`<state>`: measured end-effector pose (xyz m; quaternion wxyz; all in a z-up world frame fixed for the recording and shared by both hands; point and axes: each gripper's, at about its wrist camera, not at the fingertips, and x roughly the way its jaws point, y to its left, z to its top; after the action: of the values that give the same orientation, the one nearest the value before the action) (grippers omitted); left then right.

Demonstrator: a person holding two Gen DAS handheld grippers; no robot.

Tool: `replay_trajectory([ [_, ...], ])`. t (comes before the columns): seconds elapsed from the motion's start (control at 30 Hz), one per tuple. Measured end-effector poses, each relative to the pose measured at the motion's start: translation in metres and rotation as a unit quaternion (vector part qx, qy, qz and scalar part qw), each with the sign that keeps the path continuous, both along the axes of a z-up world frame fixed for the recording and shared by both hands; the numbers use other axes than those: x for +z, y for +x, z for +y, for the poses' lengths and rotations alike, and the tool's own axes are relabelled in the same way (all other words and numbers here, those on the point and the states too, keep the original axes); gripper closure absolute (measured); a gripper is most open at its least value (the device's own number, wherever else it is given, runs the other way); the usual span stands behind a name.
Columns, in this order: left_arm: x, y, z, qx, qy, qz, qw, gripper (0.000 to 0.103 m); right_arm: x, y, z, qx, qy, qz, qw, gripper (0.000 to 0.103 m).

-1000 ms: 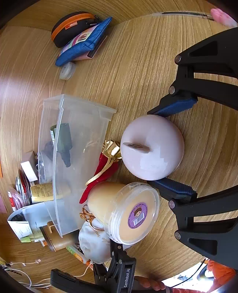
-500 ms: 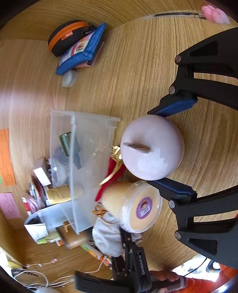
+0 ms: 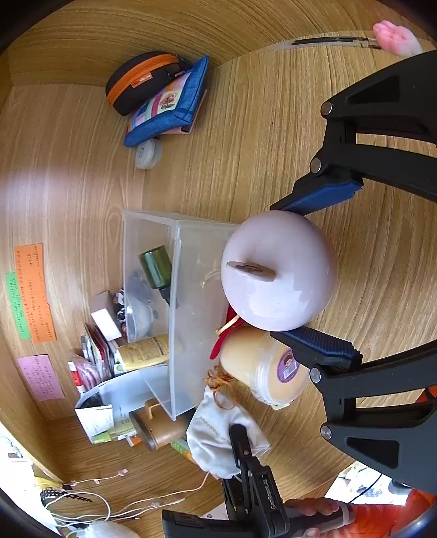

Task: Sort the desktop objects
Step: 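Carry the pink candle and white pouch over the clear box with both grippers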

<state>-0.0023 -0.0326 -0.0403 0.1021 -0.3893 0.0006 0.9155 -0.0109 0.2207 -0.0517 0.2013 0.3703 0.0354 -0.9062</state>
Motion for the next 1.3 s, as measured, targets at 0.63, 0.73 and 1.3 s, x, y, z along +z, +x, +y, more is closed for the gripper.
replay_trajectory([
  [0.63,0.055,0.018,-0.004,-0.006,0.005,0.073,0.9973,0.069,0.033,0.002,-0.004,0.008,-0.011,0.037,0.999,0.043],
  [0.73,0.063,0.017,-0.001,-0.010,0.004,0.082,0.9966,0.069,0.043,0.001,-0.006,0.010,-0.012,0.050,0.999,0.043],
  [1.3,0.103,-0.007,0.006,-0.014,0.012,0.123,0.9922,0.069,0.080,-0.018,-0.026,0.022,0.002,0.105,0.994,0.043],
])
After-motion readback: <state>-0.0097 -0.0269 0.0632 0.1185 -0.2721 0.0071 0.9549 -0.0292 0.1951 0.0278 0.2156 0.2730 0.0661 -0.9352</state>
